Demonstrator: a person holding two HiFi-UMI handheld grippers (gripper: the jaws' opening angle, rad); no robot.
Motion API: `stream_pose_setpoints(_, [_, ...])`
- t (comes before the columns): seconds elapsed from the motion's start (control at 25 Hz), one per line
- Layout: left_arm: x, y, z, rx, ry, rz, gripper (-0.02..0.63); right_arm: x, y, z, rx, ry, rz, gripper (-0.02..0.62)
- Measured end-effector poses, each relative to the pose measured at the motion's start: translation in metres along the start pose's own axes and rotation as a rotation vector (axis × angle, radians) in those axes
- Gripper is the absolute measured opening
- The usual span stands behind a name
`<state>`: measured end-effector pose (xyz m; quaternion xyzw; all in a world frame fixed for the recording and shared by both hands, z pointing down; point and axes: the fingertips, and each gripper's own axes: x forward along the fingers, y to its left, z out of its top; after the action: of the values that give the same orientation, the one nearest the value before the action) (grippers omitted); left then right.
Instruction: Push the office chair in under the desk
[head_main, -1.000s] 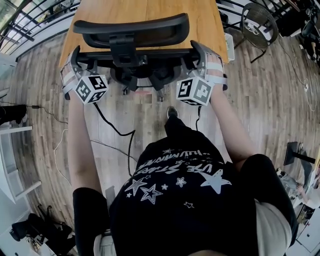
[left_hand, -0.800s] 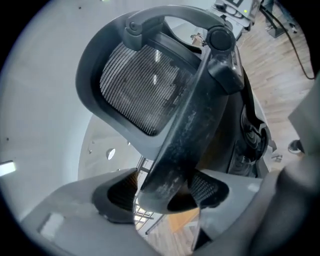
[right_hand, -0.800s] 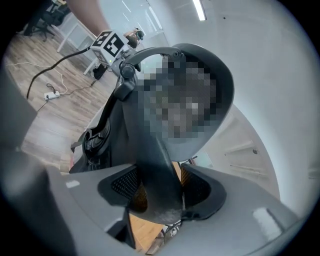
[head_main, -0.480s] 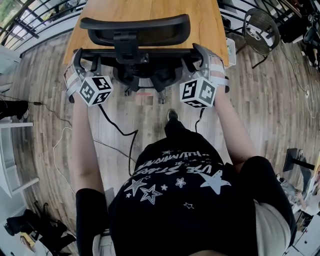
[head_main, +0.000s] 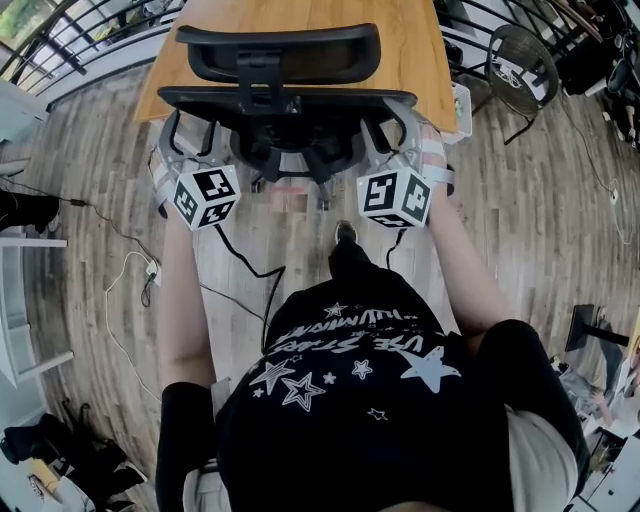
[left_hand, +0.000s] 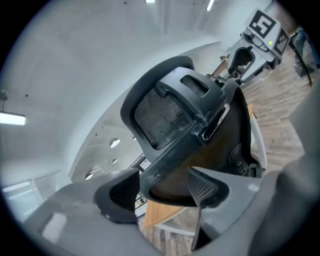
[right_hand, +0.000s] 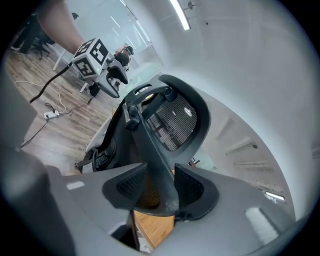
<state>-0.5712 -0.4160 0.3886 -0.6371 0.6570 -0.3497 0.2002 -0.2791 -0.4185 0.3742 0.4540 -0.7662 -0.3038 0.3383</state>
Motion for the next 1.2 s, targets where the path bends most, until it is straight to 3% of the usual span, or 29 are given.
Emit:
stream_pose_setpoints(0.2, [-0.032,-0.01,0.01,-0.104,-0.038,-0.01,0.278,-0.018,0.0,0.013,0.042,-0.034,-0.025,0.115])
stream_pose_setpoints(0.52, [-0.077,-0.019,0.01,-0.207,-0.062,0.01,0.095,-0.043,0.001,0.03,0.122,-0.08,-0.084,0.003])
stream_pose_setpoints(0.76, [-0.102,-0.029,-0.005,-0.279,-0.02,-0.035,0.003,-0.059,0.019,0.033,0.199,-0.073,-0.022,0.003])
stream_pose_setpoints(1.2, [-0.138,-0.056,-0.011,-0.404,0.001,-0.135,0.003,-0.08,0.052,0.031,0.267,-0.019,0.083,0.002])
